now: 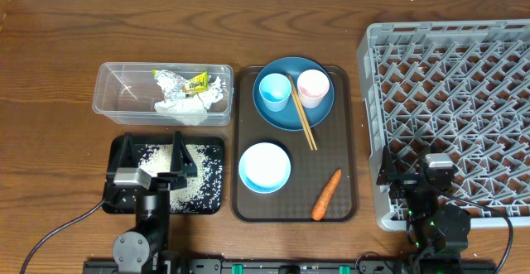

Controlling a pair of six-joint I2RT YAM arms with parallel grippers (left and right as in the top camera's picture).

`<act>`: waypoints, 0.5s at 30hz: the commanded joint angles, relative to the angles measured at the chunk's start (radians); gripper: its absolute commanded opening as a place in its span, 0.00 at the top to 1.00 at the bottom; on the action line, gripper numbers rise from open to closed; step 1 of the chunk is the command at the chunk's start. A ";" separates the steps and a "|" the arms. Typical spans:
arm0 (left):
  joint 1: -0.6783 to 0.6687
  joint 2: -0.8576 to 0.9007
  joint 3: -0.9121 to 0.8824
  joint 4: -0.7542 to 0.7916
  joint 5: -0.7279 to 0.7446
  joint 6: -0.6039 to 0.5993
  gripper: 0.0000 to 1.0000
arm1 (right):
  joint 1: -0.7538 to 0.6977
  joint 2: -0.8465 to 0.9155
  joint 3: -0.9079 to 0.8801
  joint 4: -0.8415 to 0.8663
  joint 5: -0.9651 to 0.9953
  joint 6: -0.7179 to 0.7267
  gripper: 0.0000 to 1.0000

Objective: Sort waste into correct bins and load items into the dishwasher rack

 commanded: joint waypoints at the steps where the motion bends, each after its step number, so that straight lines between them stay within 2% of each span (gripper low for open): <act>1: 0.003 -0.005 0.085 -0.071 0.072 -0.009 0.01 | -0.001 -0.003 -0.002 -0.004 0.000 -0.005 0.01; 7: 0.003 0.106 0.447 -0.516 0.065 -0.008 0.01 | -0.001 -0.003 -0.002 -0.004 0.000 -0.005 0.01; 10: 0.003 0.241 0.669 -0.737 0.062 -0.005 0.01 | -0.001 -0.003 -0.002 -0.004 0.000 -0.005 0.01; 15: 0.003 0.563 1.120 -1.147 0.055 0.029 0.01 | -0.001 -0.003 -0.002 -0.004 0.000 -0.005 0.01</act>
